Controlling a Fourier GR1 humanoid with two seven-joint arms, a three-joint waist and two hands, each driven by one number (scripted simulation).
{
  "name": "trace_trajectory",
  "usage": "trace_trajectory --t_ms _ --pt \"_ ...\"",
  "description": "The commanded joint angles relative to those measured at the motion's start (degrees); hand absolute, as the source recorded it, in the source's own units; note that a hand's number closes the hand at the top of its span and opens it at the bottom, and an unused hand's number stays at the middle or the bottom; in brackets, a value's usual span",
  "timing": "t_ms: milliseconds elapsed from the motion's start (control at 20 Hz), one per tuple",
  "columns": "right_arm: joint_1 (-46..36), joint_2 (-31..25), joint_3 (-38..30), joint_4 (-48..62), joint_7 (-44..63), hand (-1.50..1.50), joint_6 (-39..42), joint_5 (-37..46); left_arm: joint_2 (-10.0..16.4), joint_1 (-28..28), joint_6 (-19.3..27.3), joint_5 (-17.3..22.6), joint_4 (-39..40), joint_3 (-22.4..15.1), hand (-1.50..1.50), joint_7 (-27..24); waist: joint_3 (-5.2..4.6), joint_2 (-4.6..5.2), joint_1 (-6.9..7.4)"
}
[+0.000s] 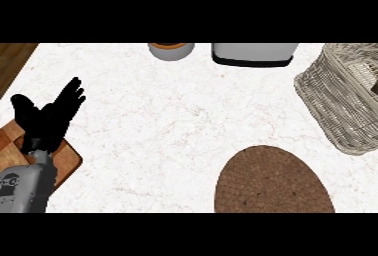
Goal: Pick the cupcake from the placemat and place it in the basket
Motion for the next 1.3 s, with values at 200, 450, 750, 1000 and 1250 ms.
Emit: trace_trajectory --t_ms 200,450,750,1000,1250 --pt "-13.36 6.52 -1.69 17.04 -7.07 -1.5 9.01 4.12 -1.17 2.81 1.19 -0.78 -1.15 -0.12 0.0 0.04 -0.02 -0.32 -1.35" --pt "-18.07 4.4 -9.51 24.21 3.24 -1.5 13.25 -5.63 0.31 1.03 -0.52 0.06 2.12 1.33 0.0 -2.64 -0.04 -0.23 -1.55" --pt "-19.84 -2.56 -15.7 39.85 5.25 -1.5 23.46 -9.36 -1.95 2.25 1.08 -0.97 -0.61 -0.4 0.0 -2.57 0.17 0.21 -0.81" --pt "-17.6 -8.26 -15.76 45.03 2.95 -1.5 34.69 -7.97 0.38 1.95 -0.79 -0.04 1.3 1.38 0.0 -3.84 0.4 0.83 -0.43" --pt "-14.84 -9.97 -13.42 45.91 -0.86 -1.5 39.76 -4.42 -0.7 1.33 0.02 -0.85 0.19 -0.07 0.0 -2.38 0.73 1.14 -0.04"
